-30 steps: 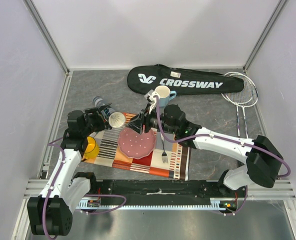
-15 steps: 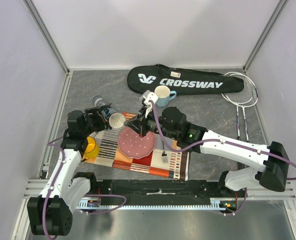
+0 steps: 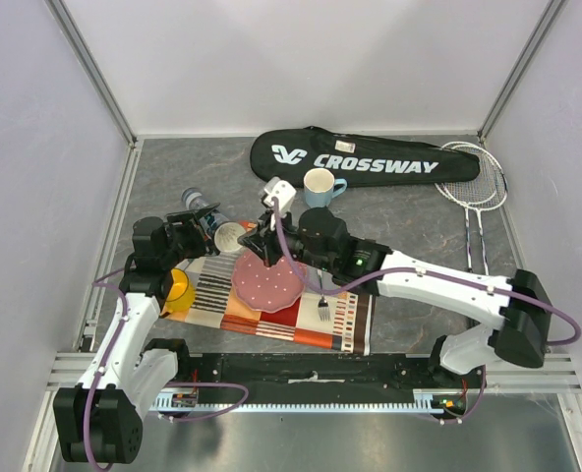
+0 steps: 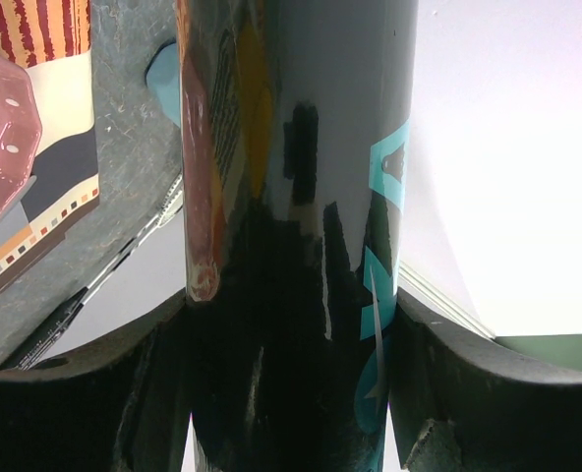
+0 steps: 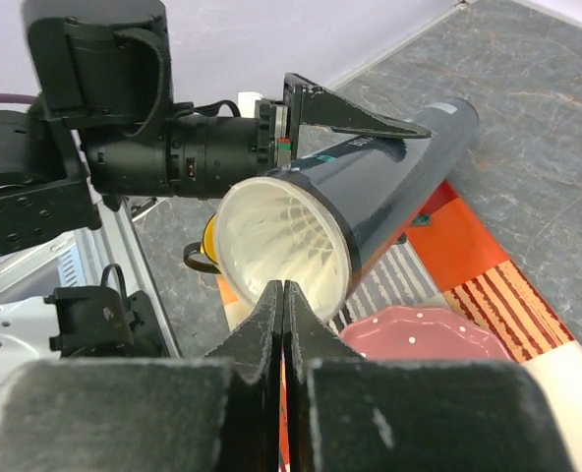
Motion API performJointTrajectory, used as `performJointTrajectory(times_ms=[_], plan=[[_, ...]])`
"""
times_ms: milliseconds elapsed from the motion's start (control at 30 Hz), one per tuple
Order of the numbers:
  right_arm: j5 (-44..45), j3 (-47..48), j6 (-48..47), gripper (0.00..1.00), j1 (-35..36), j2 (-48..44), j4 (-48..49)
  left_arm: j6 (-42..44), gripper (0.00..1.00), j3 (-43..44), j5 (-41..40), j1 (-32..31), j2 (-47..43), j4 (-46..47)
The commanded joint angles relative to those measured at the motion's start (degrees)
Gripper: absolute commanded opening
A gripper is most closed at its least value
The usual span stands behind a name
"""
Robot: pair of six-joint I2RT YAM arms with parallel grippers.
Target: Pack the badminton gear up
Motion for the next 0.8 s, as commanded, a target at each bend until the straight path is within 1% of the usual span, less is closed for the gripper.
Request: performJointTrajectory(times_ms=[0,100,133,233,333,367,467,633,767], plan=[[-0.9,4.1,-0.2,0.0,0.3,7.4,4.1,1.4,0.02,2.4,1.2,-0.2,-1.2,3.2],[2.2,7.3,-1.4,0.0,0.3,12.5,2.1,1.4,0.02,2.9,1.3,-0.3,-1.6,3.0],[2.8,7.4,-1.9,0.0,0.2,12.8,2.1,1.3,0.02,2.9,1.3,-0.3,-1.6,2.9],[3.0,6.3,-2.0,0.0,0.2,10.4,3.1,0.7,0.02,2.2,1.7,-0.3,-1.8,3.1],[1.5,4.7,-2.2,0.0,0.4,6.3,3.7,0.4,0.02,1.4,1.3,-0.3,-1.9,3.4],[1.4,4.3,-2.1,0.0,0.3,3.6,4.0,0.2,0.02,1.3,1.3,-0.3,-1.8,3.7],[2.2,2.9,-2.3,0.0,1.0,-0.8,2.9,0.0,0.02,1.1,1.0,-0.3,-1.8,3.9],[3.2,2.1,-2.5,0.0,2.0,-2.6,1.2,0.3,0.02,1.2,0.8,-0.3,-1.6,3.9],[2.5,0.7,-1.6,0.0,2.0,-0.1,3.5,0.4,0.02,1.6,1.2,-0.2,-1.6,3.9]])
